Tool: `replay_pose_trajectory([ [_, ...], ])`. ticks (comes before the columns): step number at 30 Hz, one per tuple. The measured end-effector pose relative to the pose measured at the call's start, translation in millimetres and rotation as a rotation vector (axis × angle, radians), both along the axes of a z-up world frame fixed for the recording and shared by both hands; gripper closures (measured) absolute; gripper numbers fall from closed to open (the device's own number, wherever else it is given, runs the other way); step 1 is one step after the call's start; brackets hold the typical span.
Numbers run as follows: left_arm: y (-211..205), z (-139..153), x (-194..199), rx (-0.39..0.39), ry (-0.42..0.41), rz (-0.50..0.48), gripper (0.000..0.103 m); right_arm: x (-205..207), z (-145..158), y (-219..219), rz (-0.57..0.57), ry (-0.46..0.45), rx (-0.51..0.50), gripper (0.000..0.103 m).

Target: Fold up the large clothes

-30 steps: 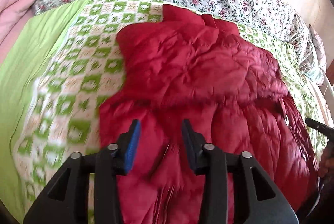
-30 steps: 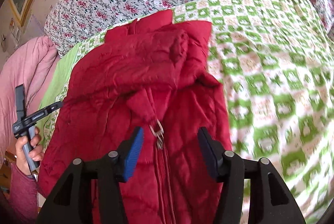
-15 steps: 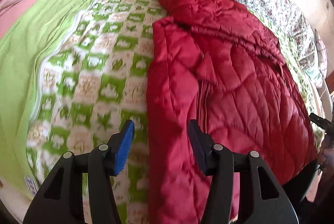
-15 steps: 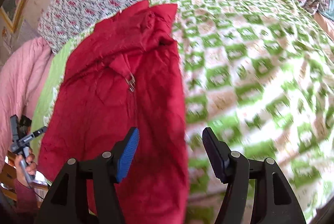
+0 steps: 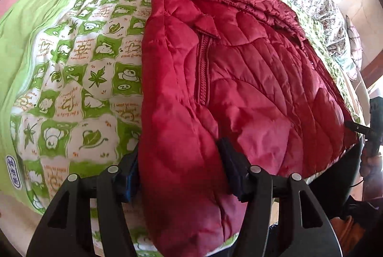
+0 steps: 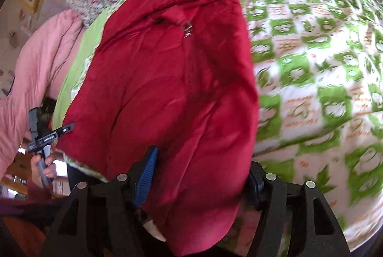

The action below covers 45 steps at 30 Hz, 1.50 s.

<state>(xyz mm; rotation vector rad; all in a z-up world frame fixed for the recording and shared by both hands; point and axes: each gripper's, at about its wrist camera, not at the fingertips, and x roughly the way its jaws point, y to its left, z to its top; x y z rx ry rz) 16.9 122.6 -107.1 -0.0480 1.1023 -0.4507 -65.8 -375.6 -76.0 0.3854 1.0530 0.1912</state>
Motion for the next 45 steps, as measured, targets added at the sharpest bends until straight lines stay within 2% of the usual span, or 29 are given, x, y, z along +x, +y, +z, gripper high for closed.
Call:
replay_pose_trajectory([
  [6,-9.4,2.1,-9.6,0.006,-0.009,-0.059,0.044,-1.3,-2.0,-3.7,-0.017,-0.033,0.054,0.038],
  [11,-17.6,-1.5,-16.3,0.005,-0.022,-0.077,0.044,-5.7,-5.0,1.3,-0.003,-0.036,0.036,0.04],
  [12,-20.7,-1.4,-17.3,0.004,-0.025,-0.088,0.051,-6.9,-5.5,1.6,-0.005,-0.041,0.035,0.047],
  [13,-23.4,-1.7,-17.6,-0.006,-0.02,-0.1,0.066,-7.3,-6.4,1.6,-0.01,-0.04,0.038,0.059],
  [16,-26.9,1.6,-19.4,-0.014,-0.034,-0.115,0.079,-10.0,-6.6,-1.4,-0.016,-0.048,0.059,0.074],
  [18,-25.3,8.7,-21.5,-0.031,-0.057,-0.119,0.082,-13.5,-2.0,0.1,-0.007,-0.07,0.058,0.077],
  [23,-20.9,24.6,-22.6,-0.095,-0.095,-0.106,0.084,-15.6,10.3,-0.8,-0.003,-0.123,0.11,0.08],
  [31,-18.7,41.6,-24.0,-0.125,-0.142,-0.087,0.085,-16.3,25.2,1.0,-0.002,-0.184,0.131,0.08],
  [45,-18.7,96.3,-7.4,-0.203,-0.283,-0.056,0.085,-7.9,61.1,-9.1,-0.023,-0.332,0.2,0.081],
])
